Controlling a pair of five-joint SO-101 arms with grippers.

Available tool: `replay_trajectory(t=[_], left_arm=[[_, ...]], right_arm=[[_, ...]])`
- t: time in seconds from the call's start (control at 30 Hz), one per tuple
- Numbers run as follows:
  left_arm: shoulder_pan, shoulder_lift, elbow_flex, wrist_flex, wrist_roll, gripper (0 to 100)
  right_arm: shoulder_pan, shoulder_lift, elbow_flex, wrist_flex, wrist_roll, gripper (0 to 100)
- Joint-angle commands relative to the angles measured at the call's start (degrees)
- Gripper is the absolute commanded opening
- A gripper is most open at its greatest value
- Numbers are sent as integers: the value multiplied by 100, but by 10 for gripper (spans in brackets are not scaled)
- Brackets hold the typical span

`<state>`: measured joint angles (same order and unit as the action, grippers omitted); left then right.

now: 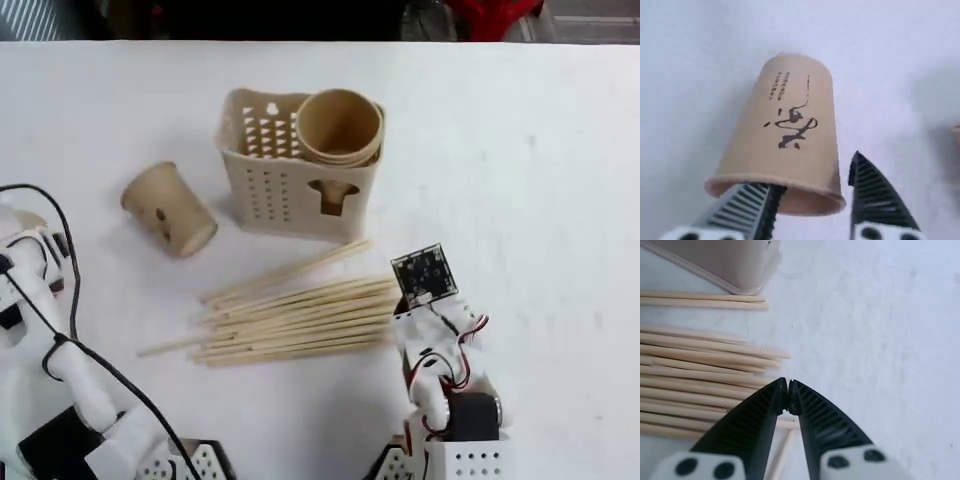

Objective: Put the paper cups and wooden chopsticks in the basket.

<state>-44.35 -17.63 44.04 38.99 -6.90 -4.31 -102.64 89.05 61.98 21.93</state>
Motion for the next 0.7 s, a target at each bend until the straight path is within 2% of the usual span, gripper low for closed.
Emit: replay_trajectory(t=[0.0,0.27,0.43,0.53,0.67], left_arm=[[101,-215,-79,-325,70,137],[84,-215,-97,-659,35,28],[101,-215,-422,-501,26,21],[101,-224,-1090,141,18,21],[444,-251,-2567,1653,-325,21]], right_arm=[[-22,-48,-26,13,79,17],[-22,-48,-26,13,79,17],[-22,-48,-26,13,79,17],[-22,-48,-26,13,79,17],[-22,-48,-26,13,79,17]])
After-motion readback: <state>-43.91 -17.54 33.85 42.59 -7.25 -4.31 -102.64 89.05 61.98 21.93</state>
